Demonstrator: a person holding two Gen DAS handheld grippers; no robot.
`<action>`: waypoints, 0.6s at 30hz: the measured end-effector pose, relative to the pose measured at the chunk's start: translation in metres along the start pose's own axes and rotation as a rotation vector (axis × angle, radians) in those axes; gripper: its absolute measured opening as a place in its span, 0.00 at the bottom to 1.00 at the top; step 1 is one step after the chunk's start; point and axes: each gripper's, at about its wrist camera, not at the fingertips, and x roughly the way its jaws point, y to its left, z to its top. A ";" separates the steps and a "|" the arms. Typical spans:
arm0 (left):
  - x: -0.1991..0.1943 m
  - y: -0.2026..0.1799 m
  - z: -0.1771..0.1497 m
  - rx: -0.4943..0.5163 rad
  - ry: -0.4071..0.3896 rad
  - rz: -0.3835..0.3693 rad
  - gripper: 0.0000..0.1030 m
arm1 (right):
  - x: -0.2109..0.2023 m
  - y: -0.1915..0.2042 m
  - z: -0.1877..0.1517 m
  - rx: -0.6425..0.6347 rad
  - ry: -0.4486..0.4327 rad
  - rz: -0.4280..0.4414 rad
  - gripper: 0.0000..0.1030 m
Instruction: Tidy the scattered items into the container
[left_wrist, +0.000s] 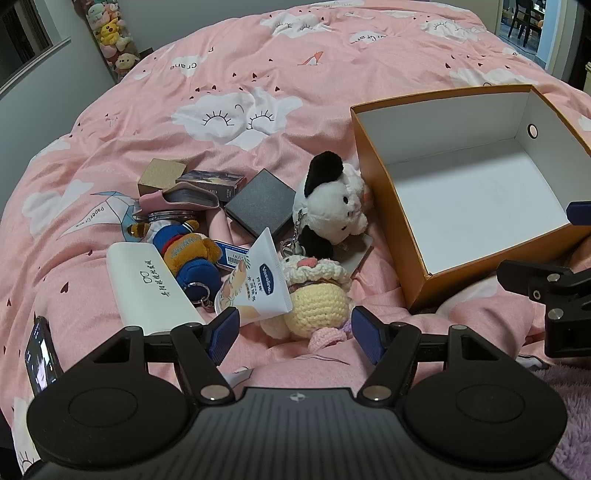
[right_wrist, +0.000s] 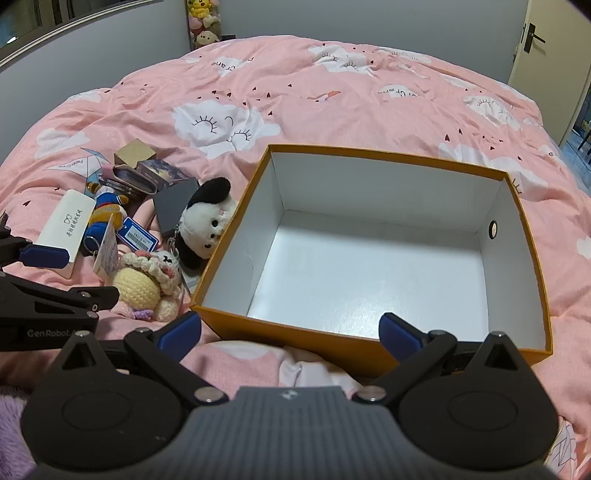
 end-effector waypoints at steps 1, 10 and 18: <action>0.000 0.000 0.000 0.000 0.000 0.000 0.77 | 0.000 0.000 0.000 0.000 0.000 0.000 1.00; -0.001 0.000 0.001 0.003 -0.001 0.002 0.77 | 0.001 0.000 -0.001 0.001 0.003 0.001 1.00; -0.004 0.000 0.003 0.003 -0.017 -0.005 0.77 | 0.004 -0.001 -0.001 0.007 0.010 0.020 1.00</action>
